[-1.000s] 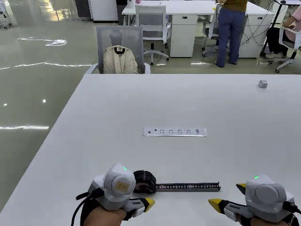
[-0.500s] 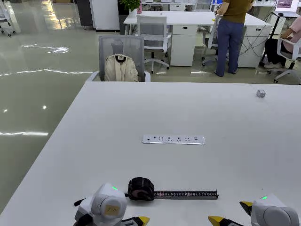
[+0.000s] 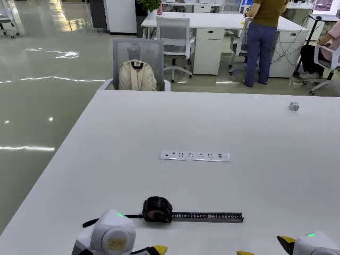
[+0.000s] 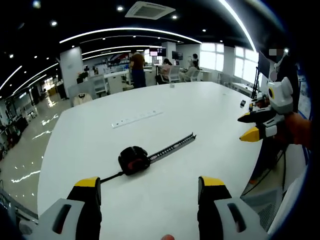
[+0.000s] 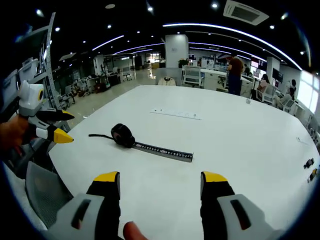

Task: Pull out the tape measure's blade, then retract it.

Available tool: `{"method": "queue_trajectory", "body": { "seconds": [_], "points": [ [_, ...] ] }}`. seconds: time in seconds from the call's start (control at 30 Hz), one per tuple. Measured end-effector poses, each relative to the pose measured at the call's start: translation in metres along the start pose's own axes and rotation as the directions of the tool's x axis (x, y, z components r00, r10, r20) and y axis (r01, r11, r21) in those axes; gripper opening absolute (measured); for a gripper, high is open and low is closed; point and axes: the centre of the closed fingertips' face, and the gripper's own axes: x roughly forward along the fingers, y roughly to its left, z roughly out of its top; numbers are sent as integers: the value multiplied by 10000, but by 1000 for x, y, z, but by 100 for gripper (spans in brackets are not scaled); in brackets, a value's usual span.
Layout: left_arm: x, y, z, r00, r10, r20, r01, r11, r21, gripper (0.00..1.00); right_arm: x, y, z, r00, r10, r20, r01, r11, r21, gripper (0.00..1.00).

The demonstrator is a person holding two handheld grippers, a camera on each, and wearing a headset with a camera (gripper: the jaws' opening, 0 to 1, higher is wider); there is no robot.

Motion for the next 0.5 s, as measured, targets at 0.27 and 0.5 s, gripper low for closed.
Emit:
{"method": "queue_trajectory", "body": {
  "seconds": [0.27, 0.5],
  "points": [
    [-21, -5, -4, 9998, 172, -105, -176, 9991, -398, 84, -23, 11, 4, 9999, 41, 141, -43, 10000, 74, 69],
    [-35, -12, -8, 9995, 117, -298, -138, 9973, -727, 88, -33, 22, 8, 9997, 98, 230, -101, 9999, 130, 75]
  ]
}}
